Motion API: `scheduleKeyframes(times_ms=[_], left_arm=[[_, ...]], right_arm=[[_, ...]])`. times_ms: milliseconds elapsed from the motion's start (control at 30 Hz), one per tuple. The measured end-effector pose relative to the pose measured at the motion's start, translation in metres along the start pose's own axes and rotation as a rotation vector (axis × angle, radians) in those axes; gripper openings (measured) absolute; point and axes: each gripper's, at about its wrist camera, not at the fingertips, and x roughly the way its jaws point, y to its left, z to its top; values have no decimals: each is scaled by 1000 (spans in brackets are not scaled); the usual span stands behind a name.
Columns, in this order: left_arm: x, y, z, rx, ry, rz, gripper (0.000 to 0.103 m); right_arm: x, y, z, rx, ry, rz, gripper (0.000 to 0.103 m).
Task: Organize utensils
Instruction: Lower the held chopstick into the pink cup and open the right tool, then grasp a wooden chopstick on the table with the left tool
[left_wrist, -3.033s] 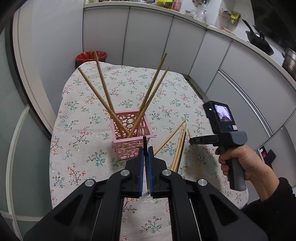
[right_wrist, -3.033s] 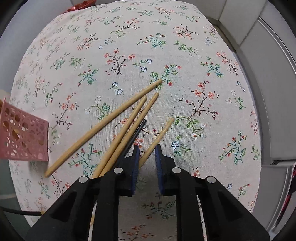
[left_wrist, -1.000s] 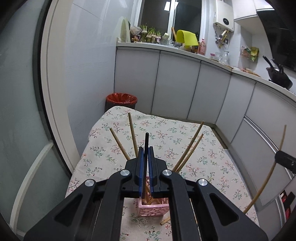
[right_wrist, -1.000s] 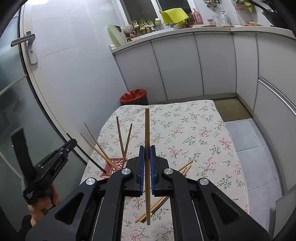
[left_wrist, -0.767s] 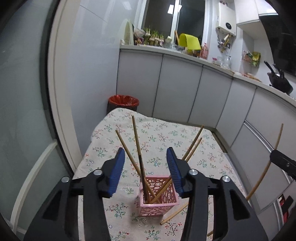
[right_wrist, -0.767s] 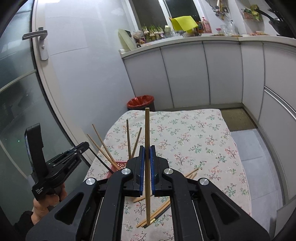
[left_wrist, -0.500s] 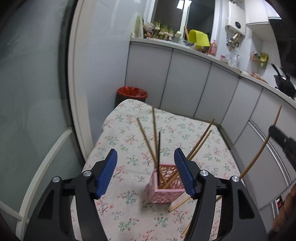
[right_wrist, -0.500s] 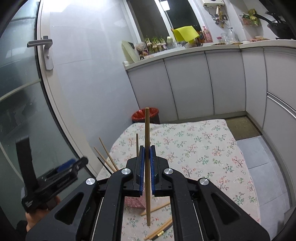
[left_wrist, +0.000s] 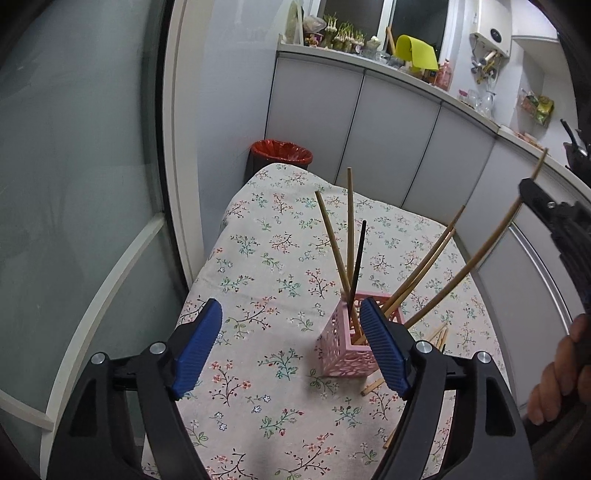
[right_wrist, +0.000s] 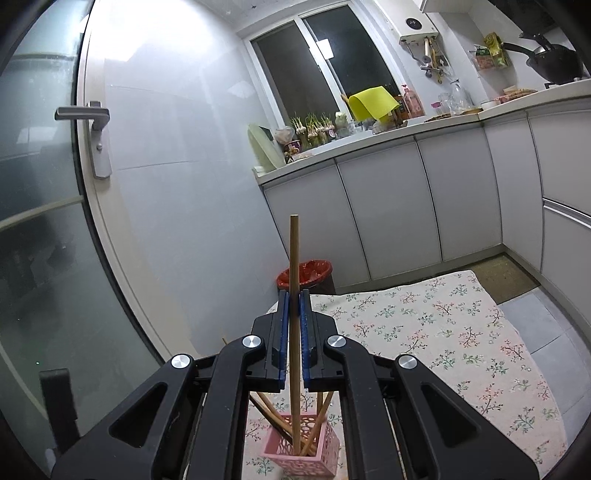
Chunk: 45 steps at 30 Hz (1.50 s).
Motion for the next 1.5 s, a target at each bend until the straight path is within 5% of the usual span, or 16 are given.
scheduleKeyframes(times_ms=[367,400,500,600,833,1233,1500], left_arm=[[5,4,-1,14,28,4,81],[5,4,-1,18,25,11,83],[4,1,-1,25,21,8,88],[5,-1,-2,22,27,-2,89],[8,-20,-11,44,88,-47,93],[12,-70,-31,172,126,-46,93],[21,-119,-46,262,168,-81,93]], right_arm=[[51,-1,-34,-8,182,-50,8],[52,-1,-35,-9,193,-53,11],[48,-4,-31,1,202,-40,41],[40,-6,-24,-4,214,-27,42],[17,-33,-12,-9,261,-57,61],[-14,-112,-15,69,386,-256,95],[-23,-143,-30,-47,442,-381,96]])
